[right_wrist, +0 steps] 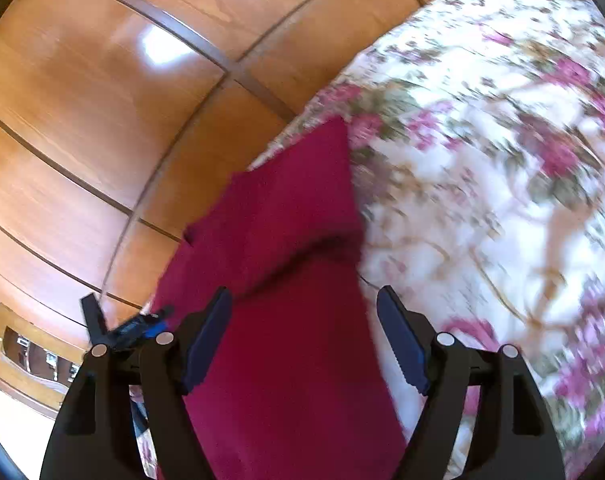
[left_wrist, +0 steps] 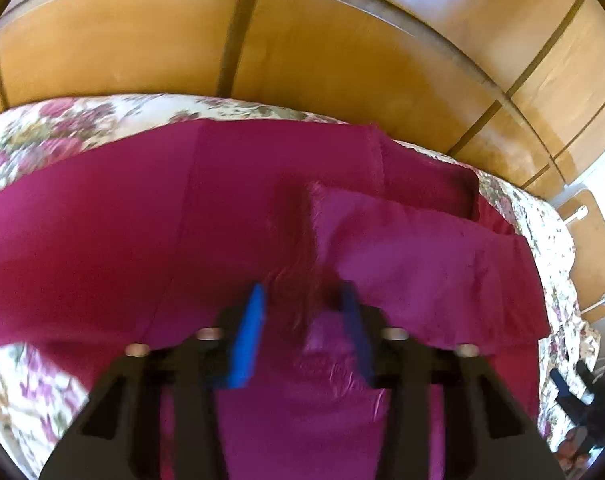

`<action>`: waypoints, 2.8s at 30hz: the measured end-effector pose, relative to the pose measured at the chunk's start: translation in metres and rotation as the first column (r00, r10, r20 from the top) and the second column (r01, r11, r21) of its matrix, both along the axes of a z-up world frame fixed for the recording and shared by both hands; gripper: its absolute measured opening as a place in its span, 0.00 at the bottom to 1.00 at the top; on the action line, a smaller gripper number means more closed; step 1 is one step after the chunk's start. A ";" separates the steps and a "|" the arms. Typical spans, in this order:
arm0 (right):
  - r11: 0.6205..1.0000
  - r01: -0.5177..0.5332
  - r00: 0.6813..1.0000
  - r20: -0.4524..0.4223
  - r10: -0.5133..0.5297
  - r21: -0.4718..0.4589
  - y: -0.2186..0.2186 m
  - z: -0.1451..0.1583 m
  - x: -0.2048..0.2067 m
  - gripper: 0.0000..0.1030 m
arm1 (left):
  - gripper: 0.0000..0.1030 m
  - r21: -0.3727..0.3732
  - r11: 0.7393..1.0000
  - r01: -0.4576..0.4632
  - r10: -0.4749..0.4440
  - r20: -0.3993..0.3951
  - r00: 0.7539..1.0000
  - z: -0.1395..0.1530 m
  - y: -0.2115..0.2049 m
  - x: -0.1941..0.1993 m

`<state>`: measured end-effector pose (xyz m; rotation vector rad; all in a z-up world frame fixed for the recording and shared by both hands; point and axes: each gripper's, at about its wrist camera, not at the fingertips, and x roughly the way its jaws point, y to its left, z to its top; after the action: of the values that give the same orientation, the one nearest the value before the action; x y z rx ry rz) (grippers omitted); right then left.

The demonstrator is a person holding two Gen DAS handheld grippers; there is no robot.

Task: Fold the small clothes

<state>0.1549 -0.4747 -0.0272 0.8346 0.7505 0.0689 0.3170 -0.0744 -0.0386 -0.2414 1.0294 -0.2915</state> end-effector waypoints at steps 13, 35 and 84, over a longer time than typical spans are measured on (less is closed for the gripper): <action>0.983 -0.080 0.992 -0.111 0.062 -0.166 0.042 -0.031 0.105 0.70 | 0.03 0.086 0.995 -0.057 0.055 0.028 0.998 -0.003 0.024 -0.015; 0.734 -0.298 0.954 -0.192 0.228 -0.610 0.210 -0.038 0.054 0.98 | 0.53 -0.175 0.813 -0.556 0.570 0.036 0.821 0.009 0.288 -0.153; 0.901 -0.363 0.931 -0.057 0.360 -0.236 0.198 -0.001 0.071 0.70 | 0.41 -0.080 0.995 0.063 -0.055 0.102 0.993 0.012 0.048 -0.120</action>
<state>0.2255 -0.2767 -0.0277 0.4535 0.8993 0.2993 0.1969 -0.0263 -0.0265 -0.2692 0.9278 -0.3969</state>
